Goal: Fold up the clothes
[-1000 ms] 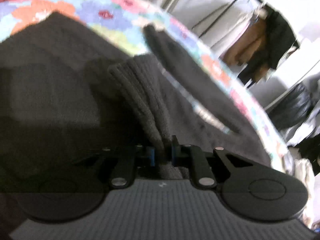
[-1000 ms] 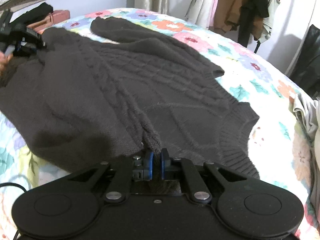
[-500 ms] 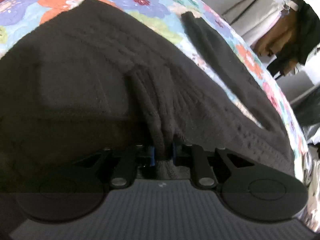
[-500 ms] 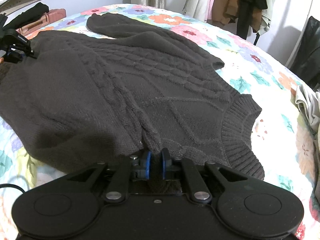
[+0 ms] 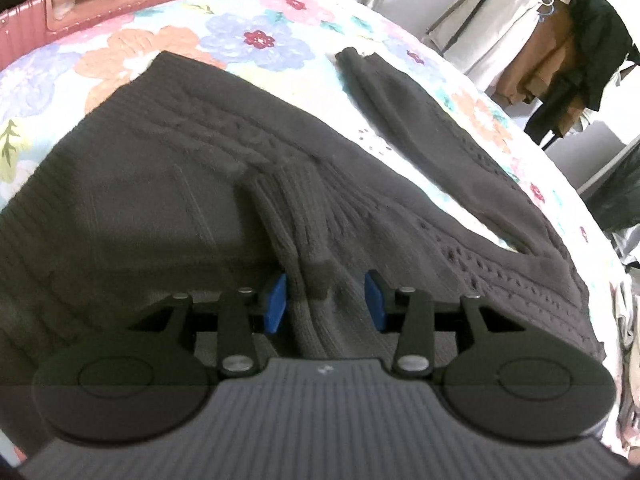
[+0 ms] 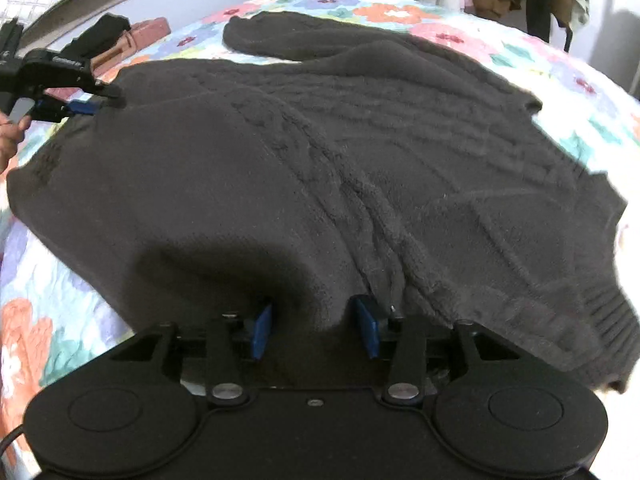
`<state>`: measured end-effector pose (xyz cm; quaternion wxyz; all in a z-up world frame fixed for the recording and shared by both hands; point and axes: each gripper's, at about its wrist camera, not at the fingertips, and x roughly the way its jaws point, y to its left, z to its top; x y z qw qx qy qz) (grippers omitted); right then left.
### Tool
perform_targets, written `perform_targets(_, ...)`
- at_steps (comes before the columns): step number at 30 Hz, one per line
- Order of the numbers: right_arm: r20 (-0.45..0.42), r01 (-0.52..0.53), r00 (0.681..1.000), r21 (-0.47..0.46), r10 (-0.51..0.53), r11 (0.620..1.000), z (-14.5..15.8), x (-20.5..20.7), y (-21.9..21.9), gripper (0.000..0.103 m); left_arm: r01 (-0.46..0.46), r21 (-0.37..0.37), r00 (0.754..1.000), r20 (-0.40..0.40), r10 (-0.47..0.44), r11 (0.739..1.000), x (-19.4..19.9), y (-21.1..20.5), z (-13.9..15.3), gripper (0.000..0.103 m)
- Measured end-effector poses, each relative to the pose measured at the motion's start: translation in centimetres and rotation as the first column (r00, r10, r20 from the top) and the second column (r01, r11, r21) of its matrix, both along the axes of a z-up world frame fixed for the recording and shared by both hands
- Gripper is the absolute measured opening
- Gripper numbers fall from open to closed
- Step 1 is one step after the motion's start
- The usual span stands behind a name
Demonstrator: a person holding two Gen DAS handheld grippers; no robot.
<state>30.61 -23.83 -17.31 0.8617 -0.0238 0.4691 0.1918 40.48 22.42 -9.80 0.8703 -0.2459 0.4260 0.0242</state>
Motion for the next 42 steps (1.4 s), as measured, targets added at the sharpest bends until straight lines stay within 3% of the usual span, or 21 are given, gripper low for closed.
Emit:
perform_targets(5, -0.011, 0.023, 1.0, 0.069, -0.022, 0.997, 2.5, 0.0, -0.6, 0.052, 0.015, -0.024, 1.0, 0.011, -0.015, 1.0, 0.1, 0.1, 0.2, 0.041)
perform_targets(7, 0.01, 0.021, 1.0, 0.093, -0.022, 0.995, 4.2, 0.1, -0.9, 0.053, 0.012, -0.038, 1.0, 0.012, -0.011, 0.999, 0.2, 0.0, 0.2, 0.049)
perform_targets(10, 0.031, 0.011, 0.999, 0.131, -0.015, 0.991, 6.8, 1.4, -1.6, 0.055, 0.027, -0.016, 1.0, 0.003, -0.027, 1.0, 0.4, -0.9, 0.4, 0.05)
perform_targets(15, -0.046, -0.058, 0.997, 0.14, 0.065, 0.988, 10.9, 6.7, -1.8, 0.069, 0.038, 0.032, 0.998, 0.043, -0.039, 0.999, -0.1, -2.4, 1.8, 0.052)
perform_targets(20, -0.078, -0.138, 0.986, 0.088, 0.145, 0.987, 13.2, 14.1, -1.1, 0.074, 0.04, 0.01, 0.994, 0.104, -0.041, 0.999, 0.2, -3.6, 1.6, 0.052)
perform_targets(28, -0.053, -0.124, 0.991, 0.007, 0.124, 0.992, 10.0, 25.4, 0.4, 0.074, 0.017, 0.029, 0.991, 0.129, -0.02, 0.999, 0.5, -4.1, 1.4, 0.052)
perform_targets(34, -0.044, -0.048, 0.998, 0.021, 0.049, 0.999, 6.6, 32.1, 1.1, 0.074, -0.049, -0.018, 0.995, 0.084, 0.05, 0.999, 0.8, -1.8, -0.2, 0.052)
perform_targets(37, -0.095, 0.028, 0.995, 0.029, -0.025, 0.999, 4.1, 36.0, 2.3, 0.076, -0.08, -0.119, 0.993, 0.08, 0.089, 0.99, 1.0, -0.6, -1.3, 0.052)
perform_targets(42, -0.111, 0.031, 0.993, -0.058, -0.038, 0.998, 1.5, 39.0, 5.5, 0.076, -0.07, -0.105, 0.996, 0.042, 0.075, 0.992, 1.3, -0.1, -2.2, 0.052)
